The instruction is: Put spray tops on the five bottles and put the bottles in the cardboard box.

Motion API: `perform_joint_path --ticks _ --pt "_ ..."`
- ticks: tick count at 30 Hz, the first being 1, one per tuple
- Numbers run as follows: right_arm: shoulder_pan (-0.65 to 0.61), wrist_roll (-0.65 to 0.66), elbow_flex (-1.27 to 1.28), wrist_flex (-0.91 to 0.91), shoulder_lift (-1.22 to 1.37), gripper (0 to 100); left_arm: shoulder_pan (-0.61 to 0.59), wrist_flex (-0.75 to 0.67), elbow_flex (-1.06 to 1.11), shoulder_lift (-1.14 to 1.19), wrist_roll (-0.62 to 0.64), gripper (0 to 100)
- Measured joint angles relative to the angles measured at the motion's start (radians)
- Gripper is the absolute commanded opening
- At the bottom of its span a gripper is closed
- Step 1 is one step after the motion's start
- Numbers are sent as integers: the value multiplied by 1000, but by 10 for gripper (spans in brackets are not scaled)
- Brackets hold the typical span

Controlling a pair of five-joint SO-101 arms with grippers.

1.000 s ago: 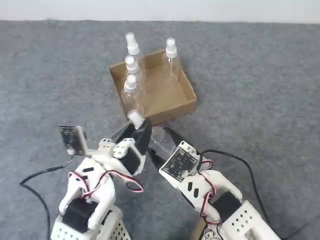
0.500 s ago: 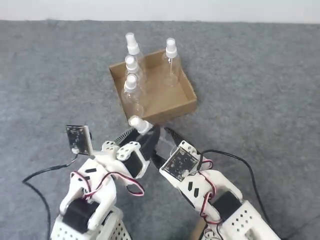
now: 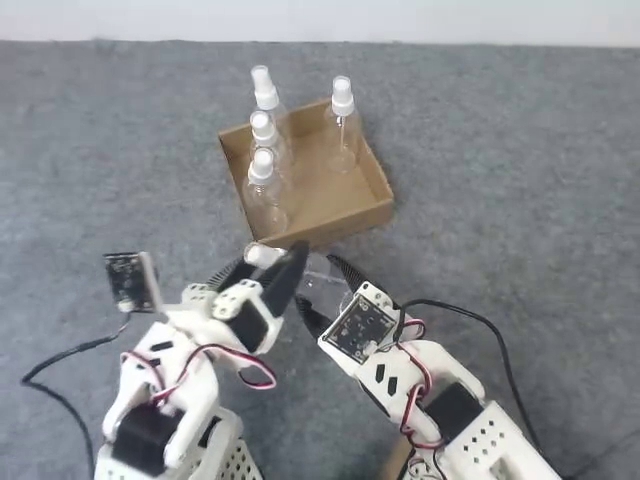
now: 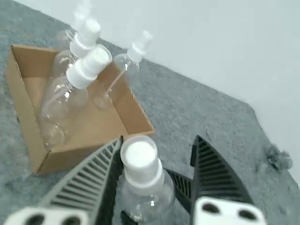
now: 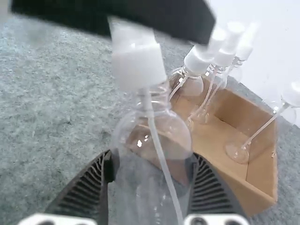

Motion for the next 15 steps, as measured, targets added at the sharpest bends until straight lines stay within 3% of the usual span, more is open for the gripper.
perform_joint_path --ticks 15 --pt "2 6 0 0 0 69 -32 0 -21 0 55 216"
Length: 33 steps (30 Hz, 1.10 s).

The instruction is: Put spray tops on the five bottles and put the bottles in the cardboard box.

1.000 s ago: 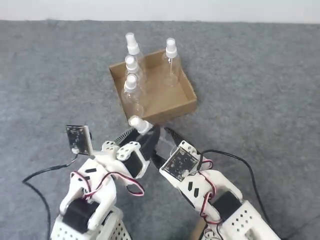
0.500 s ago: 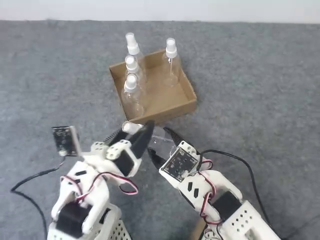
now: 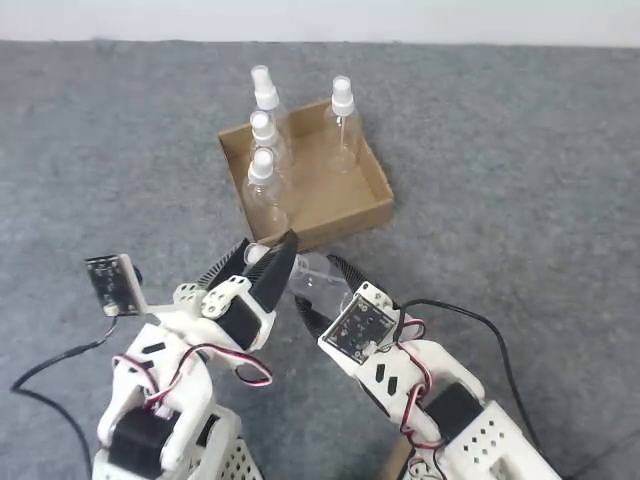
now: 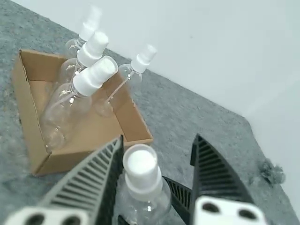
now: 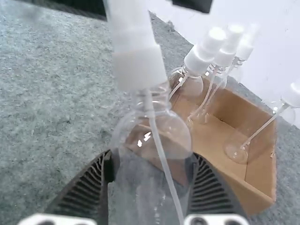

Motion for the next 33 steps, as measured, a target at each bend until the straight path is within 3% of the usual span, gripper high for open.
perform_joint_path --ticks 4,10,16,22,33 --pt "0 3 0 0 0 69 0 0 2 0 74 189" --pt "0 3 0 0 0 69 0 -18 31 0 94 6" --pt "-5 8 0 0 0 69 11 -87 72 0 94 13" --pt "3 8 0 0 0 69 81 -89 72 0 81 13" --pt "-11 72 0 0 0 69 91 -87 72 0 41 15"
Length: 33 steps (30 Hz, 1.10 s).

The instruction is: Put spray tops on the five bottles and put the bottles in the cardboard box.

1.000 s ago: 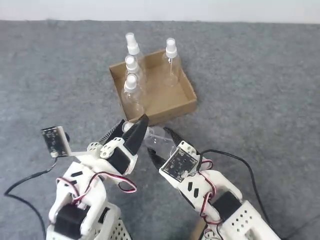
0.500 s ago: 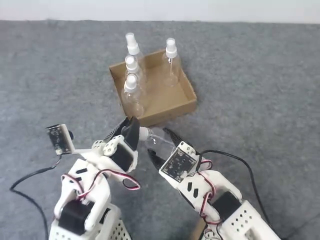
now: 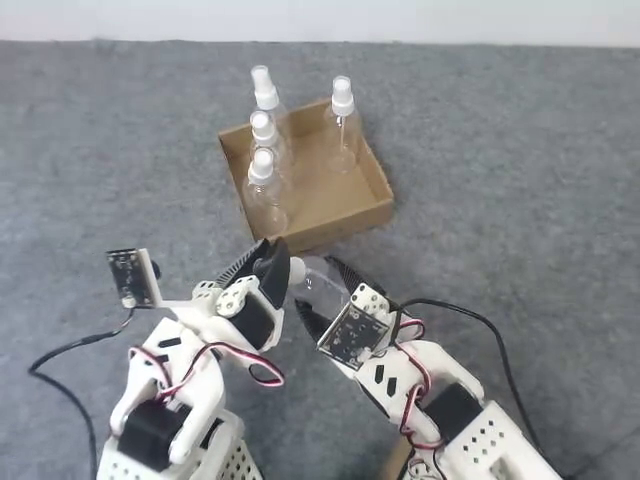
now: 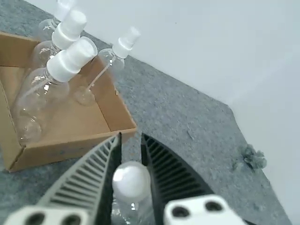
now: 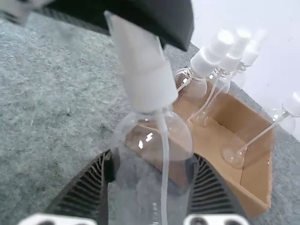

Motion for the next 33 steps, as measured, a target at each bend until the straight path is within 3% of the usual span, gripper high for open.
perform_joint_path --ticks 5,13,20,27,33 --pt "0 11 15 0 0 69 6 0 2 0 -74 27" --pt "-2 11 15 0 0 69 -11 0 2 0 -80 255" --pt "-3 11 15 0 0 69 -35 8 -2 0 -72 264" --pt "-17 12 15 0 0 69 -40 137 -114 0 -32 265" --pt "-17 11 15 0 0 69 -115 137 -120 0 -31 263"
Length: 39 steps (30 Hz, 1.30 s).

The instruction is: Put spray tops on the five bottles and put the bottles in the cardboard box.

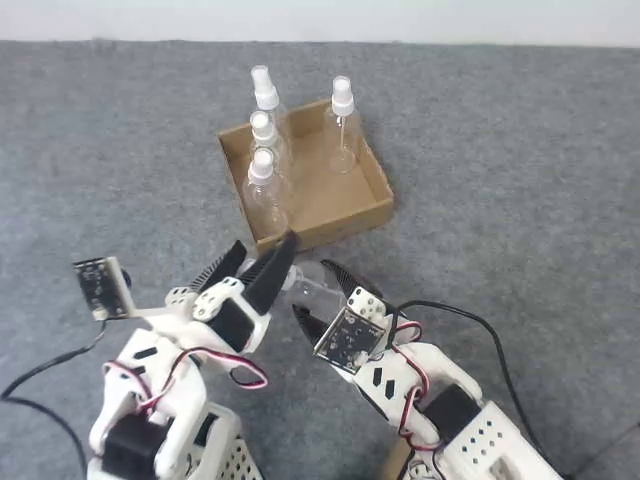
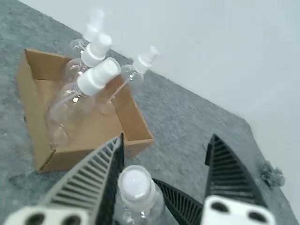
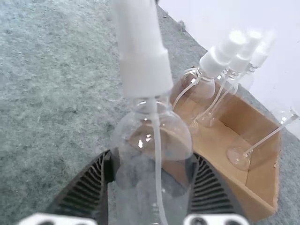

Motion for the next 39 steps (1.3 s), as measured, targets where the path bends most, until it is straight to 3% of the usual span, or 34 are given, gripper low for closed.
perform_joint_path --ticks 9,20,30,39 --pt "0 0 0 0 0 69 -28 3 -23 0 44 265" --pt "2 0 0 0 0 69 -250 3 -37 0 126 261" --pt "2 0 0 0 -8 69 -253 3 -37 0 129 261" --pt "2 2 17 57 -222 69 -255 3 -23 0 129 261"
